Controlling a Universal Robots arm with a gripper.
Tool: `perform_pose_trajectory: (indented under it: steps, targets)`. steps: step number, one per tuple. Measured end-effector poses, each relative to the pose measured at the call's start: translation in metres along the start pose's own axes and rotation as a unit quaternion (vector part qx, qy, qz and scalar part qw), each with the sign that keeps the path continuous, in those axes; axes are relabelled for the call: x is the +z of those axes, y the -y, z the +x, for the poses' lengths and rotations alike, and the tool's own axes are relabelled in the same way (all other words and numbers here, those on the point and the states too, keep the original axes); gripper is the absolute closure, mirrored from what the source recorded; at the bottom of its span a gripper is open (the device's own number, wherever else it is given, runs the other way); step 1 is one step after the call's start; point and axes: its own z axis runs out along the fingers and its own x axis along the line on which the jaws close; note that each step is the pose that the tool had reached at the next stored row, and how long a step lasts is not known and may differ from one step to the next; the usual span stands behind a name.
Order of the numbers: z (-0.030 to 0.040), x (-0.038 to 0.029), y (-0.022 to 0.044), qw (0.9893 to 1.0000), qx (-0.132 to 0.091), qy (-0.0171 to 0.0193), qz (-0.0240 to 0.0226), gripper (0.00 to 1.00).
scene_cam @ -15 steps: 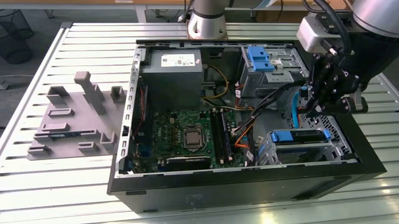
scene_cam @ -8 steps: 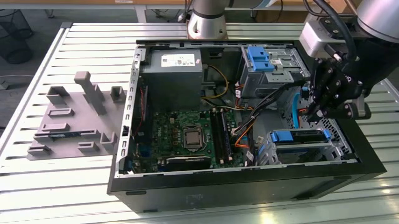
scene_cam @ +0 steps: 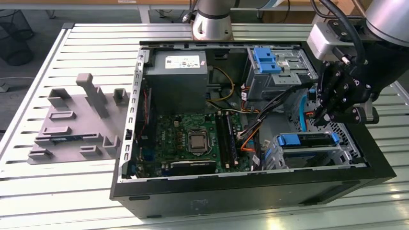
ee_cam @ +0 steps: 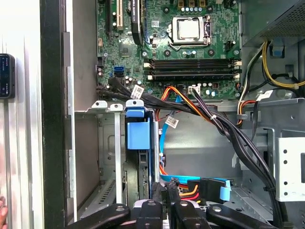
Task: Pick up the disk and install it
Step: 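Insert the first disk wire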
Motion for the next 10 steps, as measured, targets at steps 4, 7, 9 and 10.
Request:
perform_pose_trajectory:
  steps: [4,7,9,10]
  targets:
    - [0.0000,0.0001,0.0000,1.0000,0.000,0.0000,0.0000,0.83]
    - [0.0002,0.0002,0.0000,1.0000,0.000,0.0001,0.0000,0.83]
    - [0.0015,0.0004,0.0001,1.0000,0.000,0.0000,0.0000,0.83]
    - [0.0027,0.0005,0.0001,1.0000,0.000,-0.0001,0.0000,0.83]
